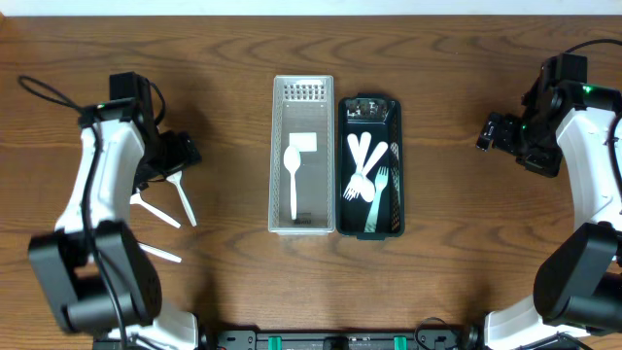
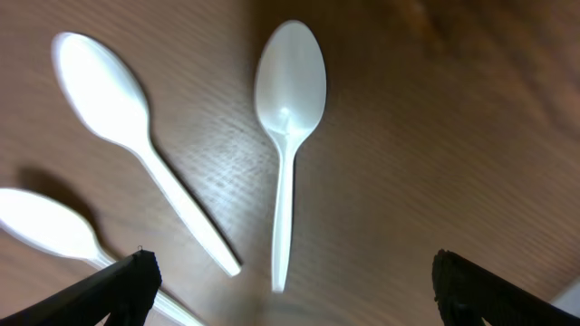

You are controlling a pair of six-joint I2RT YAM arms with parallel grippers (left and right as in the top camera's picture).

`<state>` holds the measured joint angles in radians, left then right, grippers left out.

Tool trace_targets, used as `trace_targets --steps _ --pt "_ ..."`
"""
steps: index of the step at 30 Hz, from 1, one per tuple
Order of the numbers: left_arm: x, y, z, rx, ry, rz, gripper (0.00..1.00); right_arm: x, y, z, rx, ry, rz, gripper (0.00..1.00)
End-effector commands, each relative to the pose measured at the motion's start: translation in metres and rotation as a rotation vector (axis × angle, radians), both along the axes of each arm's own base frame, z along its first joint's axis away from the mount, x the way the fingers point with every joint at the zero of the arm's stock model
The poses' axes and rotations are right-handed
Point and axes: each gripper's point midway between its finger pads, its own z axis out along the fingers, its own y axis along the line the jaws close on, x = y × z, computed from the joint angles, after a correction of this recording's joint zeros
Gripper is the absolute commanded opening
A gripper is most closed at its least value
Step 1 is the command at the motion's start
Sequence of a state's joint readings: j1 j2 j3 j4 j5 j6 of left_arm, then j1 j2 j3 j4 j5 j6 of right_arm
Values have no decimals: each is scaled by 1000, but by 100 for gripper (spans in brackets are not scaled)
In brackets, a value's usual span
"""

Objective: Pack container
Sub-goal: 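Carry the spoon with the left gripper into the white basket and release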

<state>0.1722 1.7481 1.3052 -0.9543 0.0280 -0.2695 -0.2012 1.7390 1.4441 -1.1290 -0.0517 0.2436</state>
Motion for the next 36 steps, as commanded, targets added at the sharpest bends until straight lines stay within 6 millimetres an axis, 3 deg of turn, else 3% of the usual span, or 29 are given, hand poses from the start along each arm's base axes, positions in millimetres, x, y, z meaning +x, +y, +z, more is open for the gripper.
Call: trace_targets --steps 1,14,22,27,30,36 --pt "3 -2 -21 -26 41 0 98 0 4 -1 4 2 22 99" --pt "5 -10 -84 -95 156 -70 98 0 4 -1 4 2 22 99" --pt "0 -11 -91 -100 182 -68 99 0 4 -1 3 1 25 99" --pt "-2 -12 -90 -103 193 -68 74 0 4 -1 3 1 25 99" --pt "-3 -12 -90 -103 194 -68 51 0 4 -1 3 2 25 99" --pt "-3 -12 -90 -103 196 -68 34 0 4 -1 2 2 29 99"
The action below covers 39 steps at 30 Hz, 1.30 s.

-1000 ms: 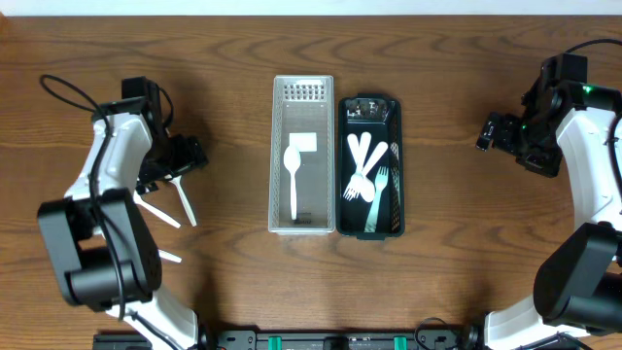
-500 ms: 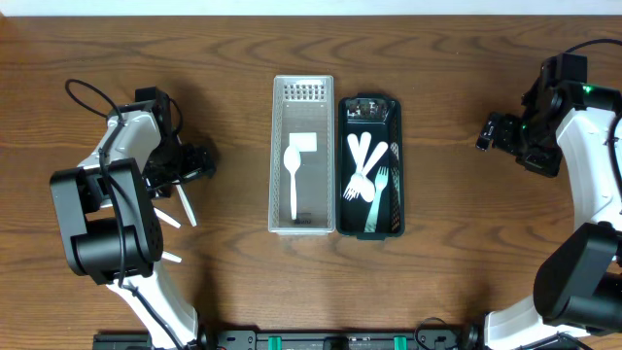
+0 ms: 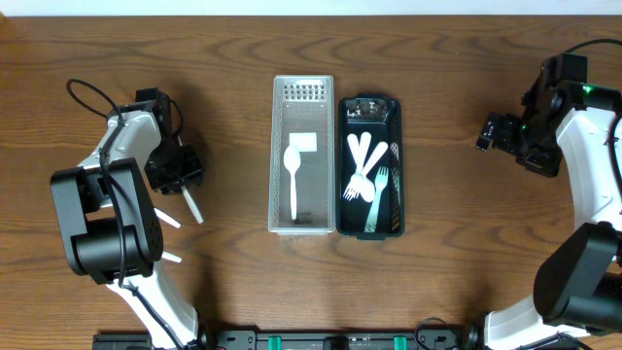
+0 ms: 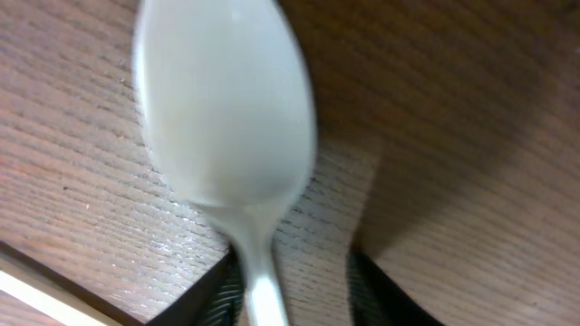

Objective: Pack container
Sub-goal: 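Carry the spoon with the left gripper into the white basket and release, then grasp another white spoon with the left gripper and drop it in the white basket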

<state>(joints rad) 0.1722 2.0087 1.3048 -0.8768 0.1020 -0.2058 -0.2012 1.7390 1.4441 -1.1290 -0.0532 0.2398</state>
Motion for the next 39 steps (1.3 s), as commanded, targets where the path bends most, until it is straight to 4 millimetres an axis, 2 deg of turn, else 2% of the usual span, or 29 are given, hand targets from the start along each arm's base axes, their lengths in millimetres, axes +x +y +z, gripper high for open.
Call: trace_targets --steps 1,4,10,16,22,24,28,30,31,35,37,39 --pt "-4 1 -8 2 29 -6 31 0 3 -1 1 2 25 99" --pt "-4 1 -8 2 29 -6 24 0 3 -1 1 2 25 99" --pt "-4 1 -8 2 29 -6 19 0 3 -1 1 2 25 99" --pt "-4 1 -8 2 29 -6 6 0 3 -1 1 2 26 99" --pt "-8 0 2 0 40 -7 6 0 3 -1 1 2 25 99" --pt "-9 -3 17 0 37 -15 6 0 3 -1 1 2 25 99" --pt "-1 -21 67 5 -46 -69 6 0 3 -1 1 2 25 99" --pt "5 -46 108 -3 -147 -133 6 0 4 -1 1 3 25 99" --pt "7 -55 122 -2 -185 -162 6 0 4 -1 2 3 25 99" --pt "10 -118 190 -17 -413 -343 6 0 4 -1 2 3 25 99" --pt "10 -148 209 -37 -500 -423 6 0 4 -1 1 3 25 99" --pt "7 -177 219 -62 -554 -499 6 0 3 -1 1 2 25 99"
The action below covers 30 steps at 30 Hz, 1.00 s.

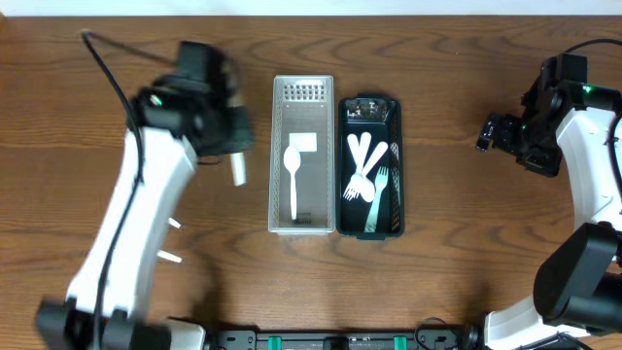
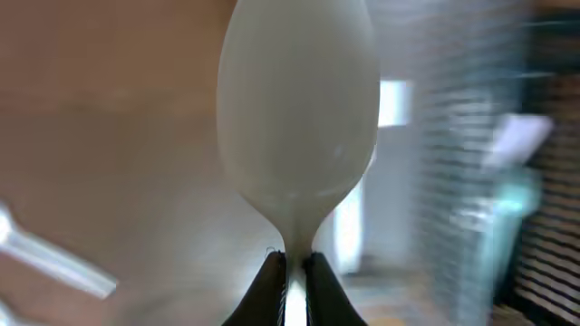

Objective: Pack container
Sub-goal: 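Grasp another white spoon with the left gripper and drop it in the white basket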

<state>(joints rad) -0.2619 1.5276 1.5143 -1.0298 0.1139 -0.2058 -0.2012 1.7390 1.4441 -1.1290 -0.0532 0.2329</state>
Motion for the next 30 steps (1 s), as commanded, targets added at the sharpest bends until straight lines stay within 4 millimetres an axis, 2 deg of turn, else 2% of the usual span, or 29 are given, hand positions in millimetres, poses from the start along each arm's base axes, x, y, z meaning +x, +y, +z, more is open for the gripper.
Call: trace_targets --steps 1,5,9,13,16,19,21,24,27,30 --pt "-9 -37 3 -12 -23 -109 6 0 3 -1 2 2 19 99" --pt "-12 -76 -13 -5 -3 -208 6 0 4 -1 3 3 19 99" --pt "-8 -97 -56 26 88 -242 6 0 4 -1 3 3 19 99" --pt "-7 -105 -104 71 203 -246 6 -1 4 -1 3 6 19 99" --pt "-8 -104 -132 99 270 -245 7 -1 4 -1 3 7 19 99" --pt "-10 -103 -149 117 312 -245 25 -1 4 -1 4 6 19 99" --pt "-10 -103 -150 117 312 -244 25 -1 4 -1 4 7 19 99" --pt "-6 -104 -137 106 282 -242 39 -1 4 -1 3 7 19 99" --pt "1 -99 -110 111 215 -227 49 -1 4 -1 3 7 23 99" --pt "8 -76 -67 159 103 -176 60 -1 4 -1 3 7 25 99"
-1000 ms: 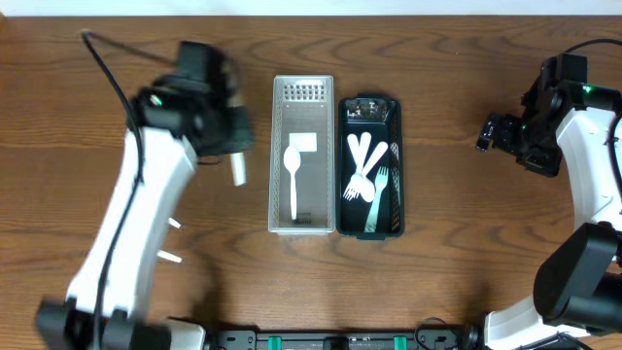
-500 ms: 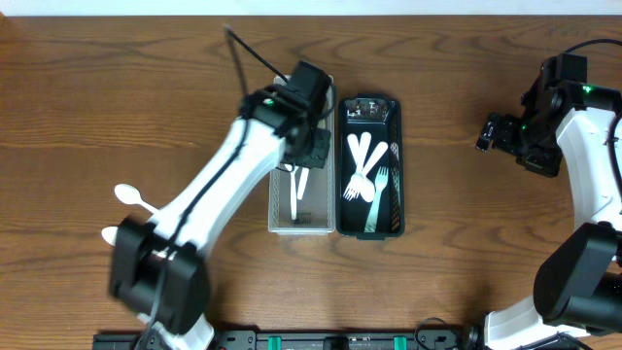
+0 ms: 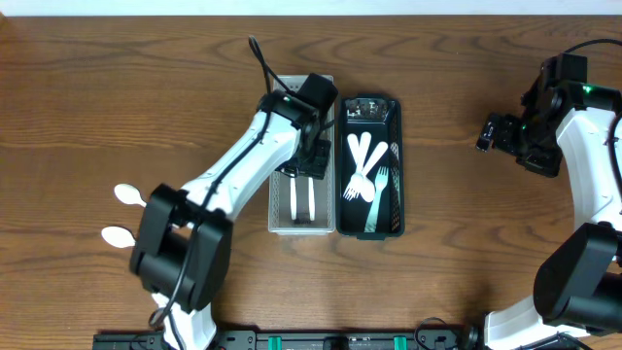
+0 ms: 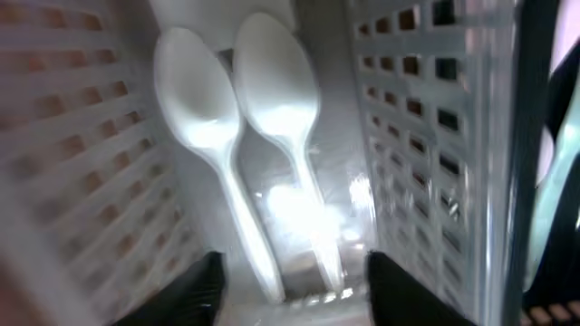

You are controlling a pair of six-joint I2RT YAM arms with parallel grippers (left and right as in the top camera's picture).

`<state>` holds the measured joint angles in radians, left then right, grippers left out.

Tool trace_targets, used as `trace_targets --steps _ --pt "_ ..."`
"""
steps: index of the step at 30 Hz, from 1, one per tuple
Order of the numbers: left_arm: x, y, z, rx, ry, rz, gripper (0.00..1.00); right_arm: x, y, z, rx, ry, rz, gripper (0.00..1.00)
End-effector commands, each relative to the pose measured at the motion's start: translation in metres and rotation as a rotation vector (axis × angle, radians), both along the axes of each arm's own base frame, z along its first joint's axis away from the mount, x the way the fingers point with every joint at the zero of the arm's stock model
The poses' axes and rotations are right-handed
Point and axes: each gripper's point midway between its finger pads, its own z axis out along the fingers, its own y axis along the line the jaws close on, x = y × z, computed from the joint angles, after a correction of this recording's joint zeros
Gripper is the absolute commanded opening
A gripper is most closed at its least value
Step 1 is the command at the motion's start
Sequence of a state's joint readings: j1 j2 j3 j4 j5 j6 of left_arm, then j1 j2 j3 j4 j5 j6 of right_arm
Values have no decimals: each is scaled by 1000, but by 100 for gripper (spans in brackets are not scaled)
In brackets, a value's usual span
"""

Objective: Pack container
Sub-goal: 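Grasp another white spoon with the left gripper and drop it in the white basket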

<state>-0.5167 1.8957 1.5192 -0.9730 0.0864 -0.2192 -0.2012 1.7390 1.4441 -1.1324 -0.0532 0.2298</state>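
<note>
Two white plastic spoons (image 4: pixel 195 91) (image 4: pixel 276 81) lie side by side in the white slotted basket (image 4: pixel 426 136), bowls toward the far end. My left gripper (image 4: pixel 294 299) hangs open just above their handles with nothing between its fingers. From overhead, the left gripper (image 3: pixel 311 160) is over the basket (image 3: pixel 274 209) and both spoon handles (image 3: pixel 292 202) show below it. The dark green container (image 3: pixel 369 100) beside the basket holds several white forks (image 3: pixel 367 180). My right gripper (image 3: pixel 489 131) stays off at the right, above the bare table.
Two more white spoons (image 3: pixel 128 194) (image 3: pixel 117 236) lie on the wooden table at the left, partly under my left arm. The basket and the green container stand touching at the table's middle.
My left gripper was shut on a spoon over the table just left of the basket. It is now open over the basket, and that spoon lies beside the first one. The right arm is unchanged.
My left gripper first hung open over three spoons at the table's left. Then it was low over one of them, fingers either side of the handle. Then it held that spoon near the basket. Now the basket has two spoons and the gripper is open.
</note>
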Motion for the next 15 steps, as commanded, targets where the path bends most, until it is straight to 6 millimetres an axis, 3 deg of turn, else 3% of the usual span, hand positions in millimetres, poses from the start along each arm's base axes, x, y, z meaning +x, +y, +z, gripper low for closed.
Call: trace_targets --steps 1,4,6,8,9,12,15 --pt "19 26 73 19 -215 60 64 0 4 -1 1 3 31 99" --pt "17 66 118 41 -328 196 72 0 4 -1 0 3 38 99" --pt "11 105 147 38 -388 349 79 -1 4 -1 -2 4 55 99" --pt "3 138 163 34 -413 489 98 -1 4 -1 -3 6 61 99" --pt "-3 160 170 30 -418 581 98 -2 4 -1 -2 8 61 99" --pt "-22 221 177 44 -404 836 98 -3 4 -1 -3 13 71 99" --pt "-37 269 166 67 -356 1038 98 -3 4 -1 -2 13 72 99"
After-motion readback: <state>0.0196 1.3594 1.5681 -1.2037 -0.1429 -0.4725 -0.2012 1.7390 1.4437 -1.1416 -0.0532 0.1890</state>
